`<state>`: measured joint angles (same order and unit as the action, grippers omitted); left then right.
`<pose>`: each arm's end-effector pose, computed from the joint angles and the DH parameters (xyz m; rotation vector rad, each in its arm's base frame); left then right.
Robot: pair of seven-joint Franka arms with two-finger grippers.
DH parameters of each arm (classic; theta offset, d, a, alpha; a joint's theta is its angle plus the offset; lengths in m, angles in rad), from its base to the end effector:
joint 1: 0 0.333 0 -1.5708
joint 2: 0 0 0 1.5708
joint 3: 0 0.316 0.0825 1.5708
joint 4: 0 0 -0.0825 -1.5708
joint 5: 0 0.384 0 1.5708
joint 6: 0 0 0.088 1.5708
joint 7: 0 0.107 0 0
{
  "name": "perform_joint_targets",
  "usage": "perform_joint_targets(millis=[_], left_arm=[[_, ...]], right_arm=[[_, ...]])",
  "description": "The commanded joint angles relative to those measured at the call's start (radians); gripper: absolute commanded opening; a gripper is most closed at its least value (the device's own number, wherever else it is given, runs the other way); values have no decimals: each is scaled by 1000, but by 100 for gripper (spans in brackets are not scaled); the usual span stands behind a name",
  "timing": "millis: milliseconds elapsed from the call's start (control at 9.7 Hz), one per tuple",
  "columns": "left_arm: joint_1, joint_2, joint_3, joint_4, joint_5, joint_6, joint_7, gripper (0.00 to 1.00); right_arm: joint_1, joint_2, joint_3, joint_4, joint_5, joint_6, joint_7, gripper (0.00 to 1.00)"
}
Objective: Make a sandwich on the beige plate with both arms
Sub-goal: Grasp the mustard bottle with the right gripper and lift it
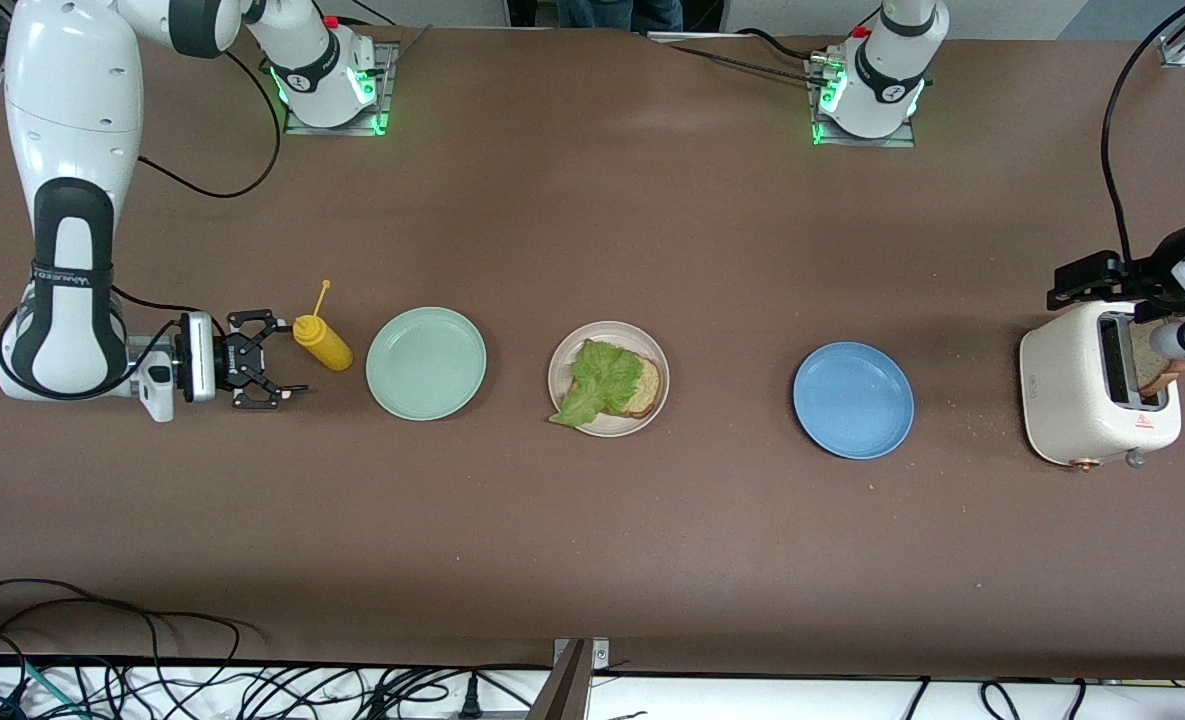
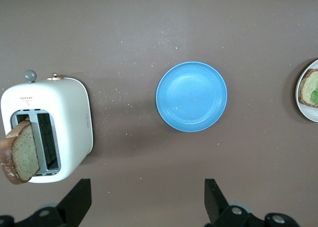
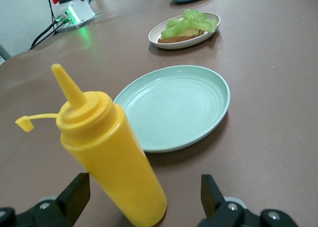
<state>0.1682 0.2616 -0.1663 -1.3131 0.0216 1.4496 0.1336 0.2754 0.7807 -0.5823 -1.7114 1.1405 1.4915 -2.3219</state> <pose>0.6187 0.0178 0.5826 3.1000 -0.1978 -0.1864 0.6024 -0.0522 0.1751 -1.5862 -1.5429 -0.5522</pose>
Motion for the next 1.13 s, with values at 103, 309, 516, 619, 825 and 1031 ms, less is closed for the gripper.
perform_joint_targets(millis=[103, 309, 516, 619, 825, 1031], left_arm=[[4, -2, -2, -2, -22, -5, 15, 100], [1, -1, -2, -2, -22, -5, 14, 100], [1, 1, -2, -5, -22, -5, 15, 100], [-3, 1, -2, -3, -22, -5, 14, 100], [-1, 2, -2, -5, -22, -5, 15, 100], [-3, 4, -2, -5, -22, -5, 15, 100]], right_arm=[[-15, 50, 24, 6, 45, -22, -106, 98], [-35, 68, 45, -2, 73, -42, -142, 96], [-44, 78, 52, -8, 74, -57, -189, 94], [-47, 78, 52, -8, 88, -80, -200, 86], [-48, 78, 53, -10, 90, -103, -200, 68], [-53, 78, 56, -10, 90, -117, -200, 34]])
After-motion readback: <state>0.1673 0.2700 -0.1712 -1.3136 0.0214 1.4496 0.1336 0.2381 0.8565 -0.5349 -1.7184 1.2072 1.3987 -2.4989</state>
